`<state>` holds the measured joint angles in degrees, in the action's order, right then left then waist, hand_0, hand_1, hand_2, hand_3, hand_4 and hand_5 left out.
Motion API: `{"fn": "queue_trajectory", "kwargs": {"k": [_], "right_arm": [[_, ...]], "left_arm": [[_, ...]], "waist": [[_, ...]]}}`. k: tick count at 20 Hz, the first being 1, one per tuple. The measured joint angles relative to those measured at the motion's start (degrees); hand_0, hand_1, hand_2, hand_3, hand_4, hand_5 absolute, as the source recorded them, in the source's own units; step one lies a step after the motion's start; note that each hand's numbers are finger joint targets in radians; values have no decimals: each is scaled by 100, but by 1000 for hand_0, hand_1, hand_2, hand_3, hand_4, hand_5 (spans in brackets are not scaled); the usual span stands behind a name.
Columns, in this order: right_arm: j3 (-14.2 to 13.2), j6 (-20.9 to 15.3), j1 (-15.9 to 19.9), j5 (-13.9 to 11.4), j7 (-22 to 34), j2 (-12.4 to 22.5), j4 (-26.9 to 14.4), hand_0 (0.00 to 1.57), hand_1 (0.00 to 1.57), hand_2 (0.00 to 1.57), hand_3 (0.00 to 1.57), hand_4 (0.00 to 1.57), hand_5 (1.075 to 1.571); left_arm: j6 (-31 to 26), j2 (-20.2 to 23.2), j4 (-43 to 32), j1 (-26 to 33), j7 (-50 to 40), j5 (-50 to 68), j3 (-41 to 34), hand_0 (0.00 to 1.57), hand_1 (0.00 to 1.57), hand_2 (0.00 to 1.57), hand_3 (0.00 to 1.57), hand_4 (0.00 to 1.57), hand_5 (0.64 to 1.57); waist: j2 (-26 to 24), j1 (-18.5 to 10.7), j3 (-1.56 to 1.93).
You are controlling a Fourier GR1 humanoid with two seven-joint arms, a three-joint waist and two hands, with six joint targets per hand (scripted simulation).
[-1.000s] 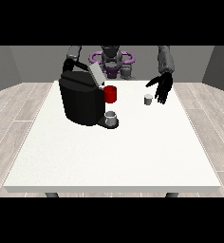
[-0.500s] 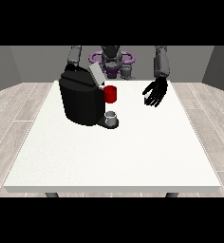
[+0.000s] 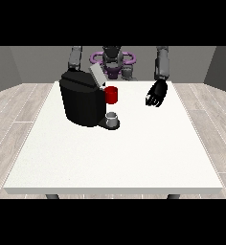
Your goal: Insert the coffee pod into the coffee machine and close the lid
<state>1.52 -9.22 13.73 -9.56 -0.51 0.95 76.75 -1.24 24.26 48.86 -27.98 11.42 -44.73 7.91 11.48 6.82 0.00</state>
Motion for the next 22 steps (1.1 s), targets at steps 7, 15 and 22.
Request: {"fn": "queue_trajectory", "kwargs": {"k": [7,15,22], "right_arm": [[-10,40,33,115,-135,-27,-234,0,0,0,0,0,1571],[-327,94,82,230,-204,159,-735,0,0,0,0,0,1571],[-276,-146,-48,-44,-156,154,-1089,0,0,0,0,0,1571]], "left_arm": [[-35,3,-540,-203,165,-422,10,909,909,1050,956,411,1571],[-256,-238,-632,-468,458,-418,-173,1433,1433,1423,1352,489,1571],[-979,-450,-458,-752,420,-121,-355,1375,1375,1381,1327,490,1571]], "waist": [[-78,10,18],[-307,-146,2],[-694,-228,1]]}}
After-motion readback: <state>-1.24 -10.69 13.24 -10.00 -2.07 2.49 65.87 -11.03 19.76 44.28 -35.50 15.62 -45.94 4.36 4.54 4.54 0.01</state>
